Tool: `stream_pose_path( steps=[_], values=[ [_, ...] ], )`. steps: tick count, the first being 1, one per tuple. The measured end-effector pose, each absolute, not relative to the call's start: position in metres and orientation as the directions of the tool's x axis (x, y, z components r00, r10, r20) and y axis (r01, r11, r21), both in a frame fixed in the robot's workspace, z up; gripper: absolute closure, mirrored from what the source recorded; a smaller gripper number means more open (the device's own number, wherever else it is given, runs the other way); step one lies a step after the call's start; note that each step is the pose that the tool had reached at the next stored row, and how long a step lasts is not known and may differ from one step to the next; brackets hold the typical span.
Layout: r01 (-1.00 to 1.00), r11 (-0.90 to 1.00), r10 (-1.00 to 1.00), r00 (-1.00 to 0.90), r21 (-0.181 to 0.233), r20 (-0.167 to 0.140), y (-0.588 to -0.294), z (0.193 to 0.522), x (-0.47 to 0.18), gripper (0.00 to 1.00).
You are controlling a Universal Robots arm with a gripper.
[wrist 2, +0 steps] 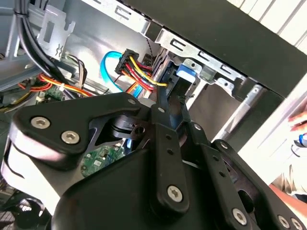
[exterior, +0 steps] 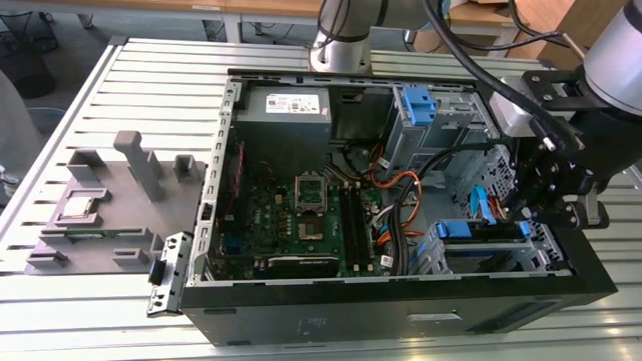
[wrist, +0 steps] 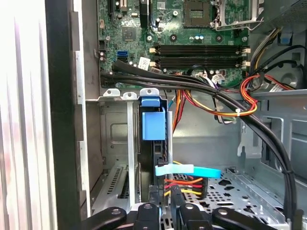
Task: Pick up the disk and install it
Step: 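Insert the second disk wire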
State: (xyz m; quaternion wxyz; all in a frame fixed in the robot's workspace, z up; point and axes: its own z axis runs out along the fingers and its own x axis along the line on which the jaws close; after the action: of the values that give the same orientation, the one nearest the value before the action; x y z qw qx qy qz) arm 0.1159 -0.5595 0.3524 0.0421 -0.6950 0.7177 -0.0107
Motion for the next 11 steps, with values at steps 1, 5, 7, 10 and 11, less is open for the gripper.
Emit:
stream_pose_path(
  steps=[1,5,7,10,11],
  values=[
    [-0.997,0.034,-0.999,-0.030,-0.074,-0.045,-0.5594,0.3535,0.1159,0.76],
    [-0.997,0.034,-0.998,-0.030,-0.074,-0.046,-0.5594,0.3537,0.1159,0.76],
    [-0.998,0.034,-0.999,-0.031,-0.058,-0.045,-0.5595,0.3537,0.1162,0.76],
    [-0.999,0.034,-0.998,-0.034,0.009,-0.043,-0.5594,0.3528,0.1174,0.76],
    [-0.999,0.034,-0.998,-0.034,0.020,-0.043,-0.5594,0.3528,0.1175,0.76]
  ],
)
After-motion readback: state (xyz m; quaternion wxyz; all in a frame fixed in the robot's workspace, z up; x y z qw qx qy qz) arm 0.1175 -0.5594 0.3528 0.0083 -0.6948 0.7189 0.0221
